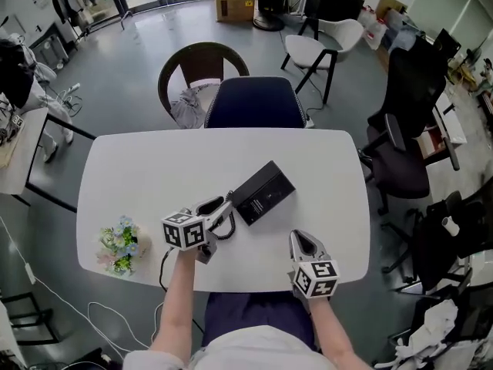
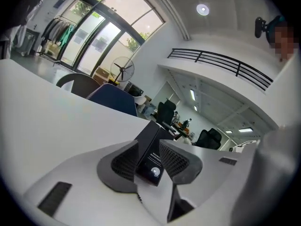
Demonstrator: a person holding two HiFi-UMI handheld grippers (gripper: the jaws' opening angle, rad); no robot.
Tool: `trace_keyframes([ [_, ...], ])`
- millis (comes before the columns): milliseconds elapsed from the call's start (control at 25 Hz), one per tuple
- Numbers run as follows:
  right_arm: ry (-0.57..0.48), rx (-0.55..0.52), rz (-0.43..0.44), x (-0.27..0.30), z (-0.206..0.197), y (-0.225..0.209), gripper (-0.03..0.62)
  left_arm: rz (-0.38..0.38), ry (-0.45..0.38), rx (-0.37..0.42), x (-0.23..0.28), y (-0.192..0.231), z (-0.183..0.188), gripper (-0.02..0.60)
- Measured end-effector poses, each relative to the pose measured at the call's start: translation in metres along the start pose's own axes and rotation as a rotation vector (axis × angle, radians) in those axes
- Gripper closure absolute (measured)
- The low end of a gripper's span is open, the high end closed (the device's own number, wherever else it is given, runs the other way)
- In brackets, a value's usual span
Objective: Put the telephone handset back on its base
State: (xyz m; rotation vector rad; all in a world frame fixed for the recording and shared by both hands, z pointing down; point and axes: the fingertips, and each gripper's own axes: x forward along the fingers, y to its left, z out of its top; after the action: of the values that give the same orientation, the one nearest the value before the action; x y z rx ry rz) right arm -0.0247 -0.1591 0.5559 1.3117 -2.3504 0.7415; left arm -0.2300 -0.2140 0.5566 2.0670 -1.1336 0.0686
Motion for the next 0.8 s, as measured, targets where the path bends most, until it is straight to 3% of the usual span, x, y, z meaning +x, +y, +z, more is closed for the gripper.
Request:
trace_keyframes([
  [480,-0.075,-0.068,0.108,-0.021,0.005,-0.006,0.551,0.205,-0.174,0.148,-0.051,-0.063,-0.032,0.43],
  [800,-0.124,-0.096,0.17,-0.041,0.016,-0.014,0.551,0.305,-0.269,0.265,-0.052,-0.114,-0.048,0.454],
])
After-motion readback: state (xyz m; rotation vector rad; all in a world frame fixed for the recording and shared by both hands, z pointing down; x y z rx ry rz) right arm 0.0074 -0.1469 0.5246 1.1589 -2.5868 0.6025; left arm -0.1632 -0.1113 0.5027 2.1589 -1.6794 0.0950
